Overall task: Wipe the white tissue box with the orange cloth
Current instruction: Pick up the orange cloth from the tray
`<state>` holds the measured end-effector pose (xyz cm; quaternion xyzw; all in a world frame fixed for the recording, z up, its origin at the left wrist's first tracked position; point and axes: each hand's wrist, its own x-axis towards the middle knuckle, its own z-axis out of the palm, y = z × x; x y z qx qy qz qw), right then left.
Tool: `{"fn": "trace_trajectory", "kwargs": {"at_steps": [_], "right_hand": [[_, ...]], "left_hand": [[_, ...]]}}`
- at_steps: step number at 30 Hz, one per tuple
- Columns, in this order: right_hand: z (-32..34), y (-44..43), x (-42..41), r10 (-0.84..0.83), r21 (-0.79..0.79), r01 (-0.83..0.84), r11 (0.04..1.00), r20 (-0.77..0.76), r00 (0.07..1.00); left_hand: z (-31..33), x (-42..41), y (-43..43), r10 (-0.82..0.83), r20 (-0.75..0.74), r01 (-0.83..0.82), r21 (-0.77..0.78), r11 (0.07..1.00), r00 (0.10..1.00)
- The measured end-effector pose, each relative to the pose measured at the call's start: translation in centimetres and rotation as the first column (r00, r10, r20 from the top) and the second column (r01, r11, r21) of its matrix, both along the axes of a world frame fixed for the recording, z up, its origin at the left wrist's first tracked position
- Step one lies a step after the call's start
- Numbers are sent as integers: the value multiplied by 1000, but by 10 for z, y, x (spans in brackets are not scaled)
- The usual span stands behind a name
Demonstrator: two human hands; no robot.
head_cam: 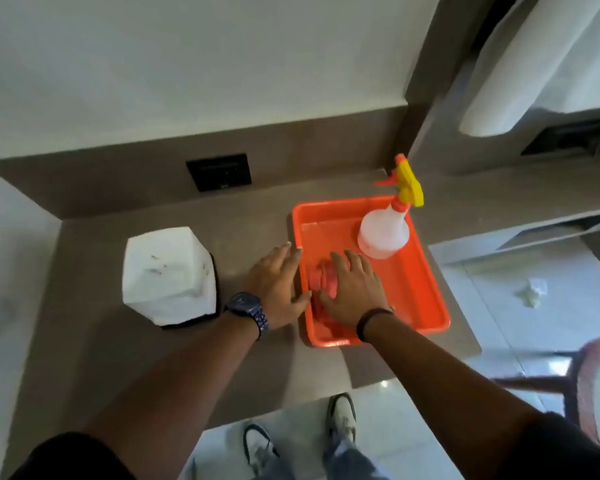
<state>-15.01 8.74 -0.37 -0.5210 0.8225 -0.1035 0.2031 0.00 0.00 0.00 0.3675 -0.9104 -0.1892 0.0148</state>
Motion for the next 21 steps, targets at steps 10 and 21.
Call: {"fn": "trace_trajectory", "kwargs": {"at_steps": [10, 21], "right_hand": [[-37, -7, -6, 92, 110, -75, 991, -155, 984], [-10, -36, -5, -284, -151, 339, 929, 299, 911]], "left_hand": [[-46, -16, 14, 53, -93, -52, 12, 999, 994], [-23, -2, -4, 27, -9, -27, -15, 1000, 1000]]}}
